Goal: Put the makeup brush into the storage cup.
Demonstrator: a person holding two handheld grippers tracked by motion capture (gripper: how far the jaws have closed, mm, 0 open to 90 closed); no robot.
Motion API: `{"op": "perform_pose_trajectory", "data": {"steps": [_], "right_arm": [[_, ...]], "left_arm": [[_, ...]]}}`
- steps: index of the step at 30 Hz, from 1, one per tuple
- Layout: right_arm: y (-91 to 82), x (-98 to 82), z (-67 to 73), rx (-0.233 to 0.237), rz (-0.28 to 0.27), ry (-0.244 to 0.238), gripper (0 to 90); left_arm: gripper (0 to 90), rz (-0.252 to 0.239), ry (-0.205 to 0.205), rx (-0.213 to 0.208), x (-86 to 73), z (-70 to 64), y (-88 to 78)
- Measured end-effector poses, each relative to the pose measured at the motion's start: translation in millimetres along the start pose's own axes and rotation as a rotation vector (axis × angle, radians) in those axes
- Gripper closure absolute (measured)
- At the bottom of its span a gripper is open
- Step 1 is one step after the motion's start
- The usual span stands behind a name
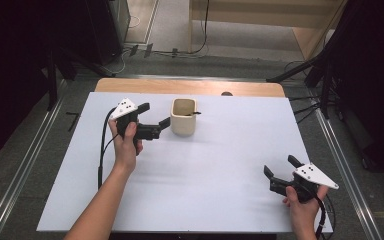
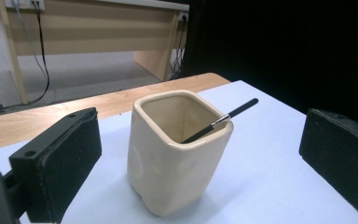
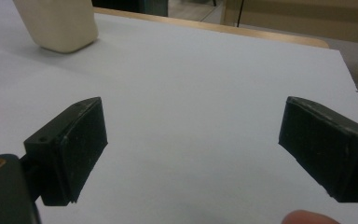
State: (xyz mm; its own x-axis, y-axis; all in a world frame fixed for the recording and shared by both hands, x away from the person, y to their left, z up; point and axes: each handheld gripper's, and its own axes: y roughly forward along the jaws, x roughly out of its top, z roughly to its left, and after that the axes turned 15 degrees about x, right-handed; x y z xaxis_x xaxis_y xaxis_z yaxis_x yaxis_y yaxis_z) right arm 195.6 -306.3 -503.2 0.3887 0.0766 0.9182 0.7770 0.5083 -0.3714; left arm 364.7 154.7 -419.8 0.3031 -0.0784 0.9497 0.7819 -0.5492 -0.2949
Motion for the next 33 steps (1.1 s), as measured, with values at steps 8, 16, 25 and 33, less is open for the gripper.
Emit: {"op": "perform_pose_trajectory", "data": {"steps": [8,16,25,33], "right_arm": [[-0.4,-0.1,0.0,0.000,-0.003,-0.002,8.7],[-0.6,0.0,0.6,0.000,-0.003,-0.001,8.7],[0.0,-0.1,1.5,0.002,-0.002,-0.003,8.7],[0.0,0.0,2.0,0.001,-0.001,-0.004,8.7]], "left_arm": [[0.0,-0.018,0.039,0.000,-10.3,-4.9,-17.8],[0.0,-0.013,0.056,0.000,-25.0,-6.1,-35.1],[0.0,-0.021,0.038,0.020,-38.2,7.1,-53.3],[0.0,-0.039,0.018,0.018,-54.1,12.4,-75.5]]}}
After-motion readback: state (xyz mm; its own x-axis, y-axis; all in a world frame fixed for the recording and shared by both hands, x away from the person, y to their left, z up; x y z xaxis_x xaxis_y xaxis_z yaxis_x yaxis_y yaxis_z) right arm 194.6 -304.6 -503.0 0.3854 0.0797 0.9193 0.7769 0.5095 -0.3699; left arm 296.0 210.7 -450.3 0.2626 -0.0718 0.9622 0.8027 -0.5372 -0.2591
